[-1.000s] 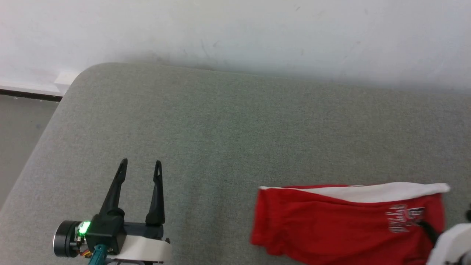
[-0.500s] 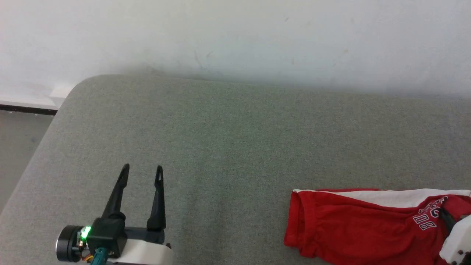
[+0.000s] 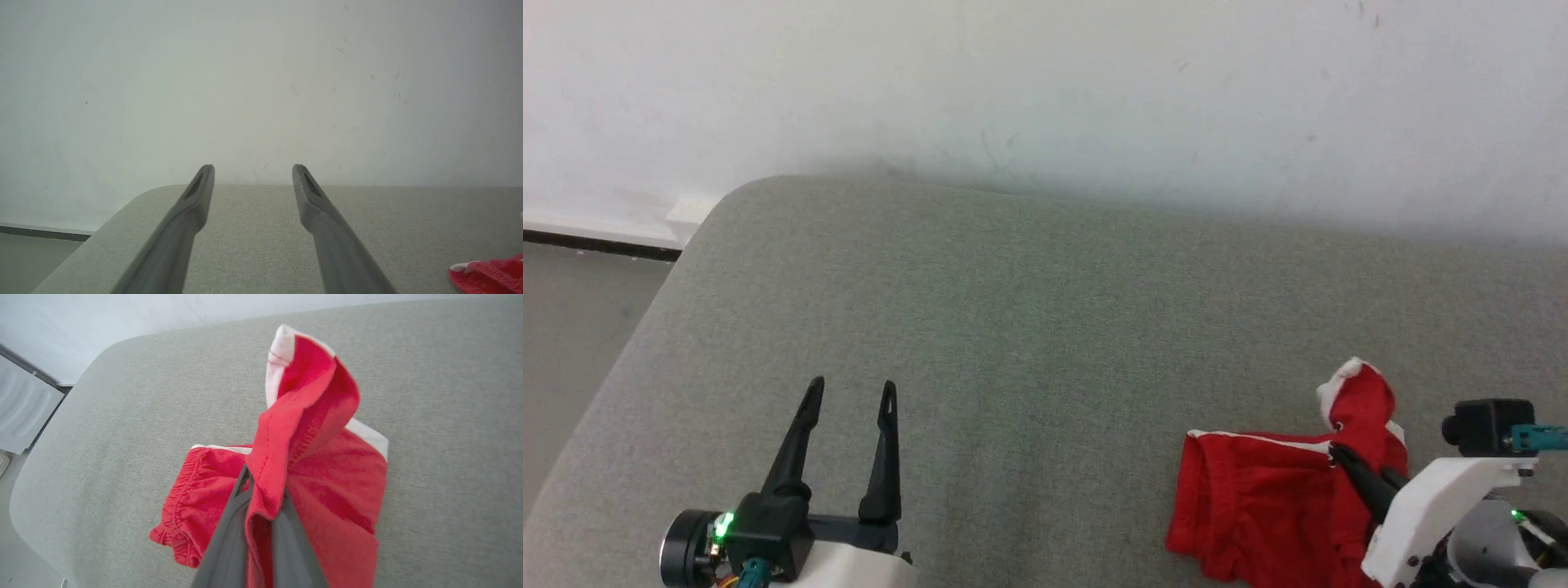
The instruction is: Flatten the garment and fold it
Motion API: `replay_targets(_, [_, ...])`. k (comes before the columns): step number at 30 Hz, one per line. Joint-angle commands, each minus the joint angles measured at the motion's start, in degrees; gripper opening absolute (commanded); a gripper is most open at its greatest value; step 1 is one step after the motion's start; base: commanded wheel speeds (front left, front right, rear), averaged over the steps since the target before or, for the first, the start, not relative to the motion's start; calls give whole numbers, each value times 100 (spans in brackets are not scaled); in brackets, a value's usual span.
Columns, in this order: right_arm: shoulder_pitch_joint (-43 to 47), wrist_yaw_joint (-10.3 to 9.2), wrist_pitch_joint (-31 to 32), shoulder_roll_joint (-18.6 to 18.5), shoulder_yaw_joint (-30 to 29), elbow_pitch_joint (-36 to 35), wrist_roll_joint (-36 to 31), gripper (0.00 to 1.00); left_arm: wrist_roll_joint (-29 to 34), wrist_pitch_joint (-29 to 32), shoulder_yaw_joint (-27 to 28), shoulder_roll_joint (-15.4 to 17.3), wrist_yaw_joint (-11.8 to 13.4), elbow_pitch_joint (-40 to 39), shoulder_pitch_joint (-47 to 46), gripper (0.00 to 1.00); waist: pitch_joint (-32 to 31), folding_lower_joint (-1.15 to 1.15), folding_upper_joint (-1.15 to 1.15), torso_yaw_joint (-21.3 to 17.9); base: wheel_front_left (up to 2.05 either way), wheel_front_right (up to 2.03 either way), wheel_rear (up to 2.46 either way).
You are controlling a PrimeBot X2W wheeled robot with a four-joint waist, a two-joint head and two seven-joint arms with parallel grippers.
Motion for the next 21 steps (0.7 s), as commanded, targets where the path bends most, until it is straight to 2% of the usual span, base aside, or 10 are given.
replay_targets(1, [-36,-5,8,100,91,-47,50,0,72,-27,24,-24,-49,32,53,100,-29,0,0,98,0,0,0])
replay_targets(6, [-52,-5,-45,325,546,34,124,0,94,-27,56,-52,-108,45,45,100,-23,0,0,263,0,0,0])
replay_targets(13, [-185,-5,-402,399,984,737,-141,0,129,-27,79,-81,-196,84,6,100,32,0,0,442,0,0,0])
replay_targets(14, [-219,-5,-452,400,1062,840,-215,48,133,-27,85,-86,-203,87,0,100,38,0,0,454,0,0,0])
replay_targets(15, [-254,-5,-508,401,1132,928,-261,100,137,-27,94,-91,-208,88,-3,100,46,0,0,463,0,0,0])
replay_targets(21, [-436,-5,-636,408,1903,1068,-83,100,163,-27,140,-131,-216,97,-12,100,65,0,0,435,0,0,0])
